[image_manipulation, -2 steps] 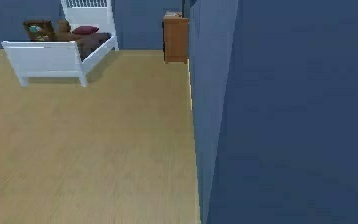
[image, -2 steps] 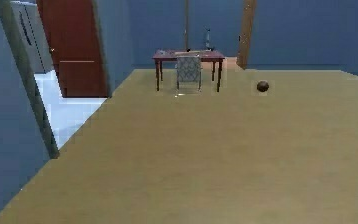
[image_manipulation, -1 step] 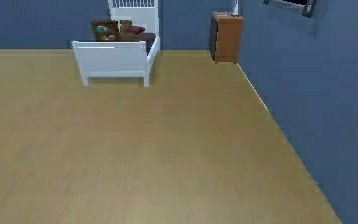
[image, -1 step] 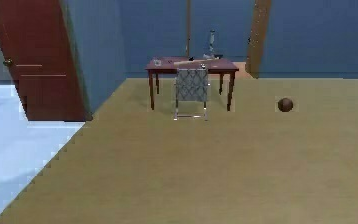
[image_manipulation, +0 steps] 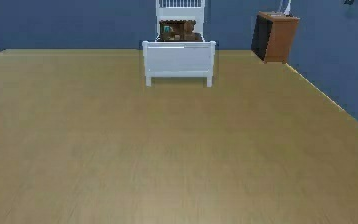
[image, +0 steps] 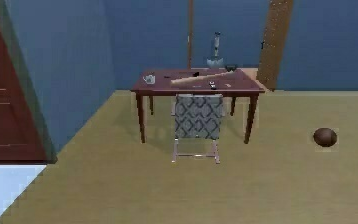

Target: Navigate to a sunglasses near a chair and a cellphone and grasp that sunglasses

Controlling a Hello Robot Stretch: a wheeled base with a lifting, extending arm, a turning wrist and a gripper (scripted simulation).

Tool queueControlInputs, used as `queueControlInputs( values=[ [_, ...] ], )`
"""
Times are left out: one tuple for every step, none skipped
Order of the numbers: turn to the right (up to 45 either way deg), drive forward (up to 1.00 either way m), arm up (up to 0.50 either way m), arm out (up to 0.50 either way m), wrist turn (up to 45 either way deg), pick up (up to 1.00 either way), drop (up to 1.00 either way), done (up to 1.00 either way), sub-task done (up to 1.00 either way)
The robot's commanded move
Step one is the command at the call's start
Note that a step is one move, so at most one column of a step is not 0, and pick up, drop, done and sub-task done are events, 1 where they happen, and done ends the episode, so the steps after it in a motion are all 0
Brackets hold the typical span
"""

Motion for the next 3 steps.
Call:
queueControlInputs(
  values=[
    [0.0, 0.9, 0.0, 0.0, 0.0, 0.0, 0.0, 0.0, 0.0],
    [0.0, 0.25, 0.0, 0.0, 0.0, 0.0, 0.0, 0.0, 0.0],
    [-45.0, 0.0, 0.0, 0.0, 0.0, 0.0, 0.0, 0.0, 0.0]
  ],
)
